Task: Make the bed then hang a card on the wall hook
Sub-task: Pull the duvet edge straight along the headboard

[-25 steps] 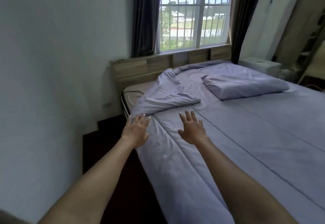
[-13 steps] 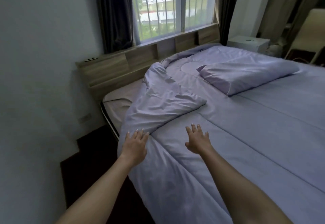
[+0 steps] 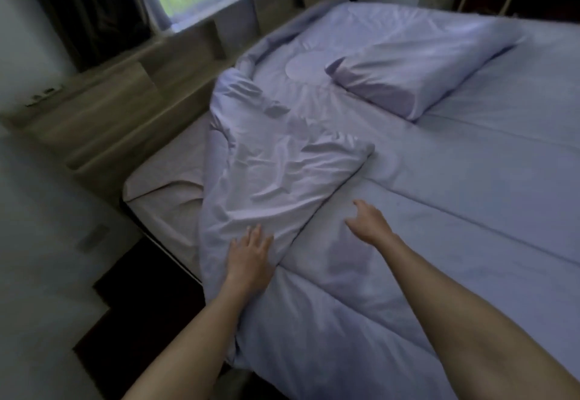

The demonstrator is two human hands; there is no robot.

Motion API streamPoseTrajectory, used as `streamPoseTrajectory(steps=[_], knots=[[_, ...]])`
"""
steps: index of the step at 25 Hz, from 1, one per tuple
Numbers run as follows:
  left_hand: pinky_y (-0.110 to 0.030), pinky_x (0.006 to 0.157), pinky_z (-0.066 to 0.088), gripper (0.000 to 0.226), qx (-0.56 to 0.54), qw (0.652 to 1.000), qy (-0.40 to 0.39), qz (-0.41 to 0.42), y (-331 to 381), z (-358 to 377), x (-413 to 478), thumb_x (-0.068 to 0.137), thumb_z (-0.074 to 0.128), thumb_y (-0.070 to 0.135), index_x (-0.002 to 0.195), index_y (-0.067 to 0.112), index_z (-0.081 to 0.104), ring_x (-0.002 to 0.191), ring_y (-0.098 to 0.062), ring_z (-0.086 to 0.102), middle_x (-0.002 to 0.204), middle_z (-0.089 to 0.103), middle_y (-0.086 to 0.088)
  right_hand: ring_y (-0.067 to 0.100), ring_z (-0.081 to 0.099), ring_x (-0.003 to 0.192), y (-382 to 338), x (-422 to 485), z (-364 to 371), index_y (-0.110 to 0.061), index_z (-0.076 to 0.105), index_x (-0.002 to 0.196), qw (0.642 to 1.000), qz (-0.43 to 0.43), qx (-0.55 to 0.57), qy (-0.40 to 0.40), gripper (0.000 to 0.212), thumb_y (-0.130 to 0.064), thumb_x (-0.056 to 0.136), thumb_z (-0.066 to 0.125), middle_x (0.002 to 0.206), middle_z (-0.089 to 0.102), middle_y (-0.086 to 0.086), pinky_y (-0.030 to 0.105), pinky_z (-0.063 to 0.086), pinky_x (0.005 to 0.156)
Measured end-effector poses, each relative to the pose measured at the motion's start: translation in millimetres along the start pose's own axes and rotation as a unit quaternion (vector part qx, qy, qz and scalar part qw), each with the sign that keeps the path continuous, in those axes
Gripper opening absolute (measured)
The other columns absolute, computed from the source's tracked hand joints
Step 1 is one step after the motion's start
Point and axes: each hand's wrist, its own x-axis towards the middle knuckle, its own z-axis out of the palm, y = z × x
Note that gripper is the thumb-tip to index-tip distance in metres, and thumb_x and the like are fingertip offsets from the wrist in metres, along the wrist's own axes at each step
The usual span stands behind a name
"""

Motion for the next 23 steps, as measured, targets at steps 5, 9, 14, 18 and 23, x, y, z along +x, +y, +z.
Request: streamPoseTrajectory(steps=[5,9,14,18,23], knots=[[-0.064,0.104,0.026,0.101,-0.033,0.998,-0.035,0.047,-32.7,33.7,42.8,0.075,0.064,0.047,0.151,0.033,-0.001,0.145,-0.036,0.013,0.160,0.003,-0.013,0.021,0.051,0.076,-50.8,58.9,49.6,-0.022,0.052,0.109,0.846,0.235,0.477,0.038,0.027,-0.030,0.085,0.061,0.091,0.052,0.006,0.036,0.047,0.070],[-0.042,0.086,0.050,0.056,-0.227,0.971,0.001,0.077,-79.9,29.9,57.5,0.080,0.052,0.008,0.134,0.017,0.042,0.113,-0.036,0.058,0.128,0.059,-0.014,0.022,0.062,0.087,-102.5,91.7,81.9,-0.013,0.057,0.119,0.757,0.260,0.598,0.044,0.076,-0.048,0.055,0.079,0.101,0.065,0.005,0.032,0.051,0.067],[-0.032,0.090,0.050,0.051,-0.378,0.903,-0.193,0.066,-194.3,16.3,78.0,0.069,0.051,0.030,0.116,0.017,0.065,0.109,-0.022,0.064,0.114,0.070,-0.008,0.025,0.067,0.100,-123.7,122.3,97.9,-0.017,0.057,0.126,0.672,0.248,0.681,0.151,0.110,-0.052,0.026,0.088,0.120,0.067,0.004,0.048,0.056,0.080],[-0.024,0.092,0.049,0.040,-0.385,0.881,-0.264,0.072,-284.4,24.9,30.8,0.065,0.064,0.031,0.105,0.040,0.061,0.110,-0.008,0.060,0.116,0.067,0.007,0.023,0.063,0.097,-194.6,78.0,67.1,-0.007,0.060,0.115,0.702,0.170,0.673,0.159,0.052,-0.025,0.070,0.079,0.112,0.065,0.006,0.040,0.055,0.079],[-0.031,0.078,0.042,0.027,-0.600,0.751,-0.261,-0.089,-328.5,-45.4,17.0,0.085,0.055,0.033,0.112,0.034,0.058,0.091,-0.014,0.058,0.101,0.068,0.007,0.022,0.059,0.087,-325.9,29.8,96.6,-0.015,0.072,0.088,0.843,-0.081,0.531,-0.017,0.019,-0.026,0.073,0.076,0.093,0.069,0.008,0.037,0.046,0.075]])
